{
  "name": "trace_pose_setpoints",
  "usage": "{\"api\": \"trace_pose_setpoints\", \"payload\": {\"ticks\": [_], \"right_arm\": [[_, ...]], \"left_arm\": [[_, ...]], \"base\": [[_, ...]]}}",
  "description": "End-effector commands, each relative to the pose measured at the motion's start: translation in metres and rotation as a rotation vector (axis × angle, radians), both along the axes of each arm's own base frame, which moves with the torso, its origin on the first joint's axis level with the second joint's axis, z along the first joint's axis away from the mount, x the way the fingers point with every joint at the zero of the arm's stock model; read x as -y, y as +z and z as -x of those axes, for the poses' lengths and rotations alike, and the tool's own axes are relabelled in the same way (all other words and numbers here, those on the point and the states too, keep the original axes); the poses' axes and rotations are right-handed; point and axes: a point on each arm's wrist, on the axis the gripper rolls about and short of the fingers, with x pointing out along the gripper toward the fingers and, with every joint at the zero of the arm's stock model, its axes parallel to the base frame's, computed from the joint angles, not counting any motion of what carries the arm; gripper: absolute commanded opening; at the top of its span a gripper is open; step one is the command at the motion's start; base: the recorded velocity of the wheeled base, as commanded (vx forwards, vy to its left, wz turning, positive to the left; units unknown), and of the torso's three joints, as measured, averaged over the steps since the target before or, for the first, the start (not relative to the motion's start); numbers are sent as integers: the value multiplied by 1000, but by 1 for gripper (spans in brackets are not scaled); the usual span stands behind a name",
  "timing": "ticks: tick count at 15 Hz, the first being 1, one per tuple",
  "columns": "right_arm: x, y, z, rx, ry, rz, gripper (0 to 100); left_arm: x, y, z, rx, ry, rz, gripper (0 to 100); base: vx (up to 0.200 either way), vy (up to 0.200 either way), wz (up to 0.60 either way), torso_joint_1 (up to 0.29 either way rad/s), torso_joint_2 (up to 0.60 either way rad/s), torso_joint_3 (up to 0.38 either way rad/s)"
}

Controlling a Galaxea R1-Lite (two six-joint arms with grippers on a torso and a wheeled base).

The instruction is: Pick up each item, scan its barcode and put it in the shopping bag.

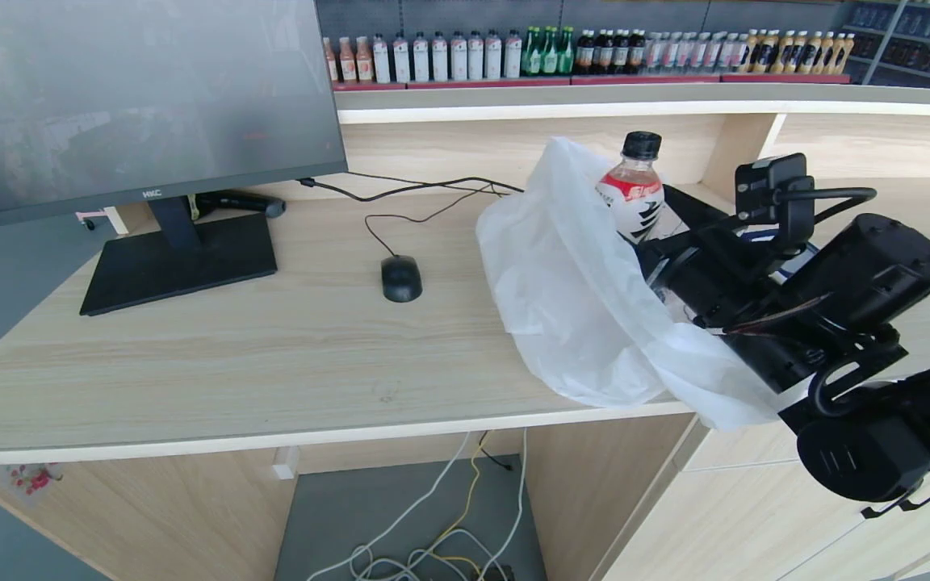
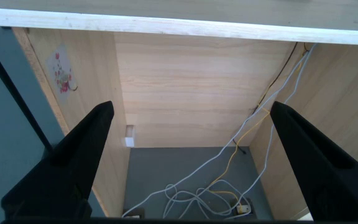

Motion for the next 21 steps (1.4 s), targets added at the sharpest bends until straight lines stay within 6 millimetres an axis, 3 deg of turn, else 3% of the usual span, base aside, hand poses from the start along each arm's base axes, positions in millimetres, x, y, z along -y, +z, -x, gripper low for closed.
{"api": "trace_pose_setpoints", "payload": {"ticks": [1,11,21], "right_arm": [[5,16,11,43,0,-20,100],[20,46,47,126,7,-57,100],[14,37,36,102,11,-43,100]], "left_arm": [[0,0,0,0,0,0,100],[0,0,0,0,0,0,100],[0,0,0,0,0,-1,100]], "base": [[0,0,0,0,0,0],[0,0,0,0,0,0],[0,0,0,0,0,0]]}}
